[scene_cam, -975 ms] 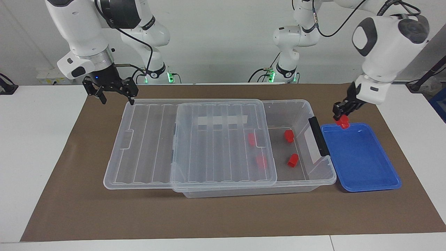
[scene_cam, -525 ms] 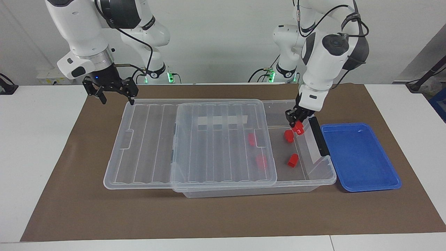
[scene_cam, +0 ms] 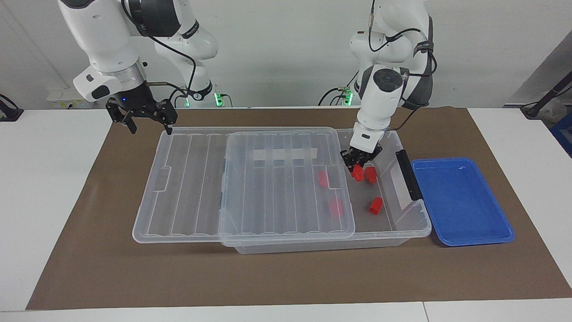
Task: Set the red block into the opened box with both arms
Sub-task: 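Carry the red block into the opened clear box with the left gripper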
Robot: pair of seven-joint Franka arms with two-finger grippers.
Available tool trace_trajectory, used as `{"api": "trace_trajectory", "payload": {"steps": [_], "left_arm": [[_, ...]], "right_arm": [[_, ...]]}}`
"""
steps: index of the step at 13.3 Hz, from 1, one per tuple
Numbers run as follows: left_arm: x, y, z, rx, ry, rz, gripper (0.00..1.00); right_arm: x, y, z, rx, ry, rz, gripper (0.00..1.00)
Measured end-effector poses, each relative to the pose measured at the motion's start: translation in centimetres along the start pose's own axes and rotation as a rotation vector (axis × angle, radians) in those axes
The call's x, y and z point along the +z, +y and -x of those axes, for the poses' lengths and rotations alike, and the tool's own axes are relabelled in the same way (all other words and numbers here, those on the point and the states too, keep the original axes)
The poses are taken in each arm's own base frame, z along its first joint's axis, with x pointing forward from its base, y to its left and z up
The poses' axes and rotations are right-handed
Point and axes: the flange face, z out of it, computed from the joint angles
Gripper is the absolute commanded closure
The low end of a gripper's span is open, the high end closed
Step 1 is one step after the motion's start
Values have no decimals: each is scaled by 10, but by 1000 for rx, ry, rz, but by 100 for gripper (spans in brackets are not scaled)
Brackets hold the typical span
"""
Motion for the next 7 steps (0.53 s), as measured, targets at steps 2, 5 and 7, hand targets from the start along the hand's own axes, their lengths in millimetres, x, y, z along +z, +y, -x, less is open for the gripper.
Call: {"api": "trace_trajectory", "payload": {"steps": [2, 5, 7], "left_arm": [[17, -4, 2, 9, 12, 2, 100], [51, -4, 0, 21, 15, -10, 100], [66, -4, -3, 20, 21, -6, 100]], "right_arm": [[0, 0, 0, 0, 0, 0, 0], [0, 0, 0, 0, 0, 0, 0], [0, 0, 0, 0, 0, 0, 0]]}}
